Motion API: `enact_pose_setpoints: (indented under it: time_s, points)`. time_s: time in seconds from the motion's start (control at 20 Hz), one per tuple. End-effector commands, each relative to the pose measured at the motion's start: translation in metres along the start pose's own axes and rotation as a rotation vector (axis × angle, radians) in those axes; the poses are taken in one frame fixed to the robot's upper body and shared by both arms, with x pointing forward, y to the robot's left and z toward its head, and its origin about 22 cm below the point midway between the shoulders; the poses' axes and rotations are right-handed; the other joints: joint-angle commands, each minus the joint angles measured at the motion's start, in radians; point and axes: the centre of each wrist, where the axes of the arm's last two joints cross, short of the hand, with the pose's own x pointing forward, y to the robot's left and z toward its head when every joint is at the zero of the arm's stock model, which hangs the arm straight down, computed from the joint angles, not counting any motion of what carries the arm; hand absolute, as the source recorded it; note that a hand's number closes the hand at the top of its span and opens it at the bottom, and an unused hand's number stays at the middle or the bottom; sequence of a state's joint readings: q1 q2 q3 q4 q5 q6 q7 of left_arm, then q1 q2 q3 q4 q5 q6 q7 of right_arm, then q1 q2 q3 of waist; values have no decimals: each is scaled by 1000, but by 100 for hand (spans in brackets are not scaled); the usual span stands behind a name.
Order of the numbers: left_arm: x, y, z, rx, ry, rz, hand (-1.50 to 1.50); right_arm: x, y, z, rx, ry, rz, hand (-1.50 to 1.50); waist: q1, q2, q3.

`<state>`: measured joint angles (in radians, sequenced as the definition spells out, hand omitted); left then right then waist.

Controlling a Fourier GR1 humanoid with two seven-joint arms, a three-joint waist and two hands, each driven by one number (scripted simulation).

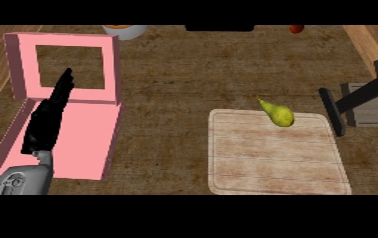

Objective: Pick the bell pepper from the cutting board and place it in the tiered basket

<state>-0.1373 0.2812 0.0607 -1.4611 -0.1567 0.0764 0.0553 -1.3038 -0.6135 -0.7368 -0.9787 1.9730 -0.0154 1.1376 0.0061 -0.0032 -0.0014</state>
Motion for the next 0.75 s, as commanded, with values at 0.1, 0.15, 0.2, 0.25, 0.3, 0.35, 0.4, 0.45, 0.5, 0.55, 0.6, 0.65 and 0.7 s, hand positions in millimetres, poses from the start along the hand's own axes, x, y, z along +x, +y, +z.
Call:
enact_pose_setpoints:
  time_s: [0.1, 0.15, 0.2, 0.25, 0.3, 0.35, 0.4, 0.45, 0.5, 0.55, 0.6, 0.65, 0.7]
  points:
    - [-6, 4, -1, 14, 14, -7, 0, -3, -56, 10, 0, 271, -124, -150, -18, -10, -1]
    - [-3, -5, 1, 26, 15, 4, 0, -5, -66, 15, 15, 281, -136, -150, -21, -13, -1]
    - [-3, 14, -5, 22, 32, -21, 0, -13, -66, 20, 18, 274, -127, -150, -30, -14, 0]
    - [-7, 9, -1, 18, 23, -3, 0, -17, -75, 20, 20, 293, -138, -150, -28, -14, -1]
    - [-4, 12, 0, 11, 23, 6, 0, -23, -75, 32, 35, 292, -132, -150, -26, -17, 0]
    - [-6, 7, 1, 17, 20, 0, 0, -29, -86, 35, 26, 309, -155, -150, -33, -20, -1]
    - [-11, 17, 9, 35, 32, -4, 0, -39, -90, 40, 26, 284, -152, -150, -28, -22, 0]
    - [-10, -1, 8, 16, 26, -2, 0, -43, -97, 55, 30, 277, -165, -150, -30, -18, -1]
    - [-15, -1, 8, 25, 40, -2, 0, -48, -106, 69, 46, 257, -169, -150, -34, -21, -2]
    - [-6, 11, 10, 11, 29, 7, 0, -59, -112, 73, 13, 259, -190, -150, -27, -26, -1]
    - [-11, 0, 10, 28, 33, -2, 0, -73, -118, 75, 22, 255, -235, -150, -34, -19, 0]
    - [-14, 5, 5, 30, 48, 9, 0, -81, -134, 73, 31, 251, -258, -150, -43, -20, -1]
    - [-6, 5, 5, 27, 35, -5, 0, -92, -135, 81, 29, 246, -250, -150, -36, -19, 0]
